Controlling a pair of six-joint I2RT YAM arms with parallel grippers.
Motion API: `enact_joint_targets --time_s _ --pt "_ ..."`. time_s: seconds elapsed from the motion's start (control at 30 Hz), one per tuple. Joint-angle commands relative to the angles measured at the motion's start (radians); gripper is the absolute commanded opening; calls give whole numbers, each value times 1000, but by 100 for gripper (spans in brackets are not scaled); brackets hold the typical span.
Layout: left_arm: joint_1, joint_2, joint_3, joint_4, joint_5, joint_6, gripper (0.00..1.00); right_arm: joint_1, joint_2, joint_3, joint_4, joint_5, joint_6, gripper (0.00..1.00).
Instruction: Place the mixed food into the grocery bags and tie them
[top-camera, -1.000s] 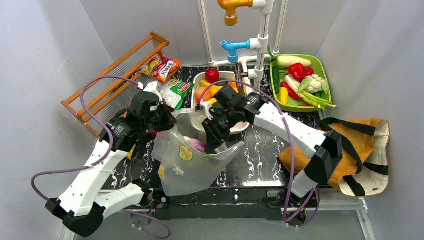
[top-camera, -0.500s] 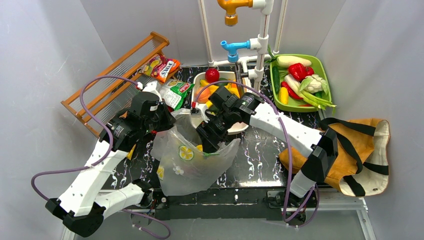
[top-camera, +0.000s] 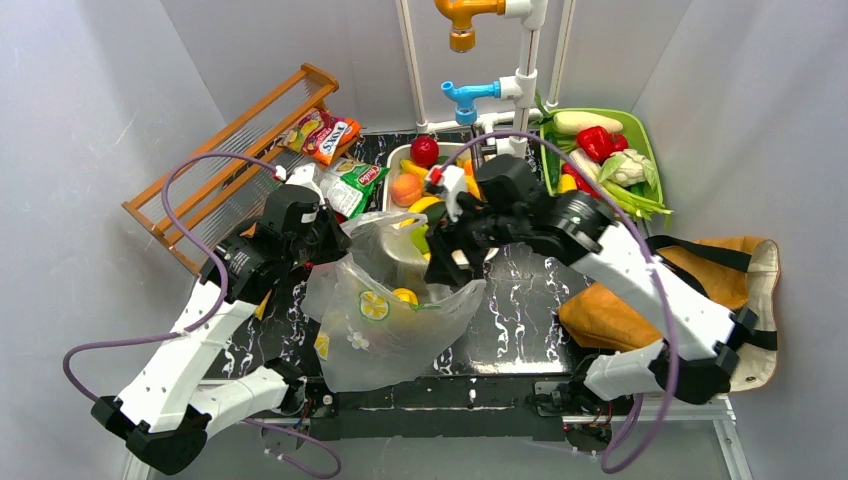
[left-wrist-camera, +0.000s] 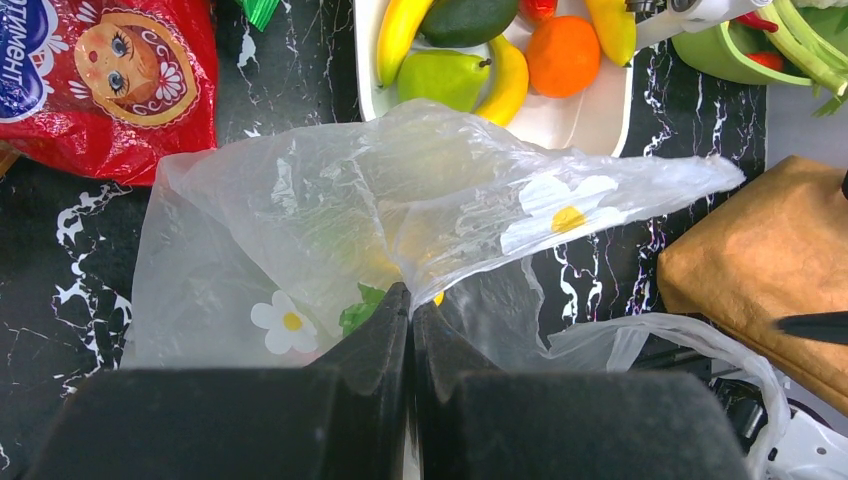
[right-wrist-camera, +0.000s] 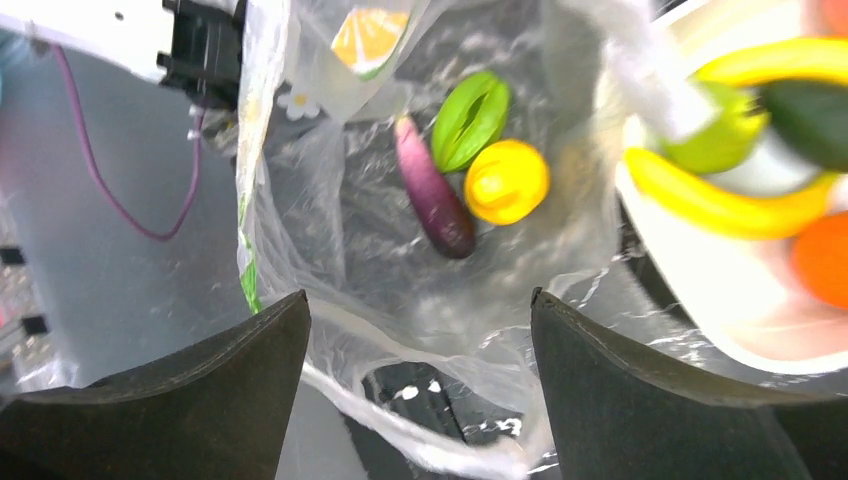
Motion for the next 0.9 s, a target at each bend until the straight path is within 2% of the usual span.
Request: enact_joint_targets --time_s 0.0,0.2,0.3,0.47,0.67,0.87 --pt "6 -26 -19 10 -21 19 0 -51 -120 -22 91 153 11 87" --pt "6 -37 -44 66 40 65 0 -311 -172 -25 100 99 44 87" --pt "6 -44 -57 96 56 81 0 -435 -154 -1 96 127 32 88" --pt "6 -44 -62 128 92 116 0 -544 -71 60 79 272 101 90" --pt "8 -19 -51 137 127 112 0 -700 51 109 47 295 221 89" --pt "8 -25 -48 106 60 98 0 -843 171 179 28 302 248 87"
